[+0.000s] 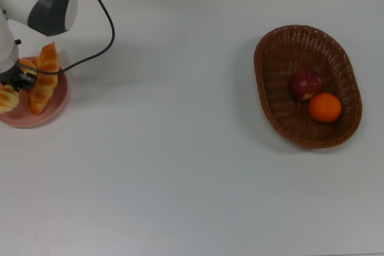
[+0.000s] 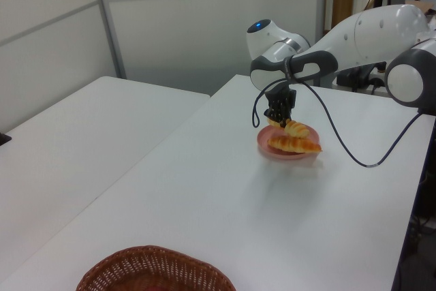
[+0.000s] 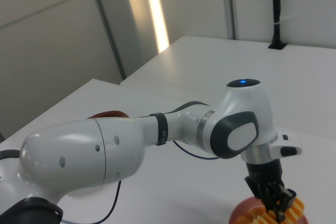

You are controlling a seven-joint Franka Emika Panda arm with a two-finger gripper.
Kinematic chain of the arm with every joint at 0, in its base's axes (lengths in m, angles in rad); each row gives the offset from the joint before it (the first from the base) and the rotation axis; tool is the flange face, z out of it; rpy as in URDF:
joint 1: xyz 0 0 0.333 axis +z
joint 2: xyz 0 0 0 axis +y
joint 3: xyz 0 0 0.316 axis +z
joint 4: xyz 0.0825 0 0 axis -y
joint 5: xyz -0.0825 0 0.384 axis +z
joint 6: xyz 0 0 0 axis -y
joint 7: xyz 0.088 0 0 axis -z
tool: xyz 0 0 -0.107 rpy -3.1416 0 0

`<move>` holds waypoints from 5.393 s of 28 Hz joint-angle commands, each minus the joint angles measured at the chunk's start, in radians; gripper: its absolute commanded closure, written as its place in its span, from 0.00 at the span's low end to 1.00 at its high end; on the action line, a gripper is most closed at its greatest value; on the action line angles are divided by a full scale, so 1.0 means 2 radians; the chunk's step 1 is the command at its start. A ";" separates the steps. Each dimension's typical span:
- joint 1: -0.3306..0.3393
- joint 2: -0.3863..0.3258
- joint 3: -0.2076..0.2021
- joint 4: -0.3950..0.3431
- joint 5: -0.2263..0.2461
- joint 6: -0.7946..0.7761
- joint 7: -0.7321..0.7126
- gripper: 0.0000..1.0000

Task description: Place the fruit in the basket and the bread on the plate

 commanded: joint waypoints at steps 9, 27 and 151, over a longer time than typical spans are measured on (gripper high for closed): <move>-0.008 -0.059 0.002 -0.004 0.094 0.001 0.001 0.00; 0.071 -0.162 0.005 -0.004 0.151 -0.100 0.001 0.00; 0.086 -0.159 0.004 -0.009 0.133 -0.147 0.000 0.00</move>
